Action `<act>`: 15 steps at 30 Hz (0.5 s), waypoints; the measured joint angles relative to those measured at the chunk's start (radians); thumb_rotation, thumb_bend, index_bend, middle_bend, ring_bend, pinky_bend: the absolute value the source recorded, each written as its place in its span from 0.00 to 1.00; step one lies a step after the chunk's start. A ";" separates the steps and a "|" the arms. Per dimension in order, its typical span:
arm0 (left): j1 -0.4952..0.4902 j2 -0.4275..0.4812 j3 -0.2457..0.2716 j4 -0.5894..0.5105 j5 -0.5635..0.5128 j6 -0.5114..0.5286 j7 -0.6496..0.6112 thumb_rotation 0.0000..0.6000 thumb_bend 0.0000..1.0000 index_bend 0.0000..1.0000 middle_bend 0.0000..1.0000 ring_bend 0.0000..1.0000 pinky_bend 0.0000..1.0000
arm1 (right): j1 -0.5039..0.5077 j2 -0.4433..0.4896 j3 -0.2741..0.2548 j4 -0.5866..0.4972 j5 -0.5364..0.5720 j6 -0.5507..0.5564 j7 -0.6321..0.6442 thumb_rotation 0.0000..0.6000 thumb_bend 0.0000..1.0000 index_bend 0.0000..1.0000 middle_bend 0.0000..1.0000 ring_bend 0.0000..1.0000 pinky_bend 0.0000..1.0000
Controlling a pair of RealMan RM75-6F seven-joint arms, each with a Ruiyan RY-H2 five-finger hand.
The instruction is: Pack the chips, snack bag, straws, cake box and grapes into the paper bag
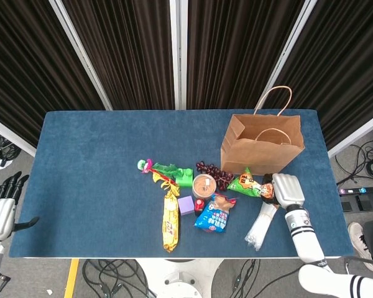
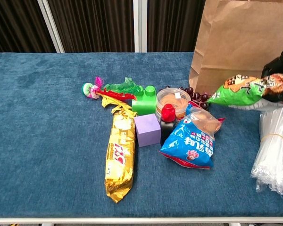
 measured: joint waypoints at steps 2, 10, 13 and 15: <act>-0.001 0.002 0.000 -0.008 0.004 0.001 -0.001 1.00 0.09 0.04 0.01 0.00 0.16 | -0.005 0.028 0.003 -0.040 -0.031 0.016 0.005 1.00 0.31 0.69 0.52 0.50 0.65; -0.009 0.010 0.003 -0.053 0.029 0.007 0.012 1.00 0.09 0.04 0.01 0.00 0.16 | -0.014 0.198 0.040 -0.266 -0.117 0.050 0.026 1.00 0.32 0.70 0.52 0.50 0.66; -0.015 0.011 0.002 -0.062 0.034 0.004 0.017 1.00 0.09 0.05 0.01 0.00 0.16 | -0.013 0.269 0.067 -0.355 -0.155 0.051 0.057 1.00 0.32 0.70 0.53 0.51 0.66; -0.017 0.010 0.001 -0.066 0.037 0.004 0.021 1.00 0.09 0.05 0.01 0.00 0.16 | -0.011 0.300 0.090 -0.392 -0.187 0.057 0.085 1.00 0.32 0.71 0.53 0.51 0.67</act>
